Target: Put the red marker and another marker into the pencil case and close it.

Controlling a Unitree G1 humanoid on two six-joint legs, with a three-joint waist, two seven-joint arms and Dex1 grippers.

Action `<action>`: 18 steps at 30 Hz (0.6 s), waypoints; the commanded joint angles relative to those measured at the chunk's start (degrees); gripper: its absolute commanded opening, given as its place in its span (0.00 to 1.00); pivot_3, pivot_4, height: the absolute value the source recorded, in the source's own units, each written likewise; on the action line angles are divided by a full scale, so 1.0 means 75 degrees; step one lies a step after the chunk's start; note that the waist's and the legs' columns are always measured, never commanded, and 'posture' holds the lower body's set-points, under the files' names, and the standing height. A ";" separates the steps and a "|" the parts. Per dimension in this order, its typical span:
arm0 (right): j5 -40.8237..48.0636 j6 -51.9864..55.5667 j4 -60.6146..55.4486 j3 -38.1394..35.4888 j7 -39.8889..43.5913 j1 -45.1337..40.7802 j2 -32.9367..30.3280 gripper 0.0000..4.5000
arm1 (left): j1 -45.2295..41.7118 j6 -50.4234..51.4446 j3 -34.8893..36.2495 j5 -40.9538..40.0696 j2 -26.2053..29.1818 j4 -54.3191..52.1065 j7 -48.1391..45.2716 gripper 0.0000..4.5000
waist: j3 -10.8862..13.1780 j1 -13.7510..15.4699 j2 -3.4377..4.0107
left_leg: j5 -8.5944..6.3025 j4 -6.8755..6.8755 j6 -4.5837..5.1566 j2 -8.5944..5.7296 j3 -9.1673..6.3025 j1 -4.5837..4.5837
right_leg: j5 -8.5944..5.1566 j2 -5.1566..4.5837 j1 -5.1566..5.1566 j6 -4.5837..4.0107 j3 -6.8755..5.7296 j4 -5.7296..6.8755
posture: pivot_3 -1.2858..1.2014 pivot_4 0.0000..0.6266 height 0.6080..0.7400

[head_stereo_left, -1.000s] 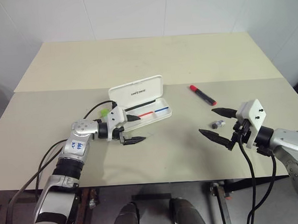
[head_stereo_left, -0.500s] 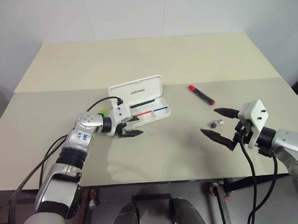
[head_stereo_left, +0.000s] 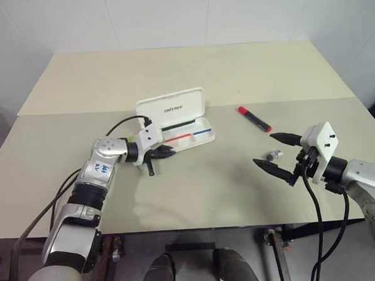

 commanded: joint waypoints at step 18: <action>0.0225 -0.0021 -0.0252 -0.0451 0.0210 0.0343 -0.0396 1.00 | 0.2558 0.2734 -0.0494 -0.0557 0.0434 -0.5659 0.0296 0.01 | 0.0000 0.0011 0.0000 | -0.0007 0.0007 0.0005 0.0001 0.0003 -0.0003 | -0.0001 -0.0002 0.0001 -0.0002 0.0001 -0.0001 | 0.52 0.24 1.00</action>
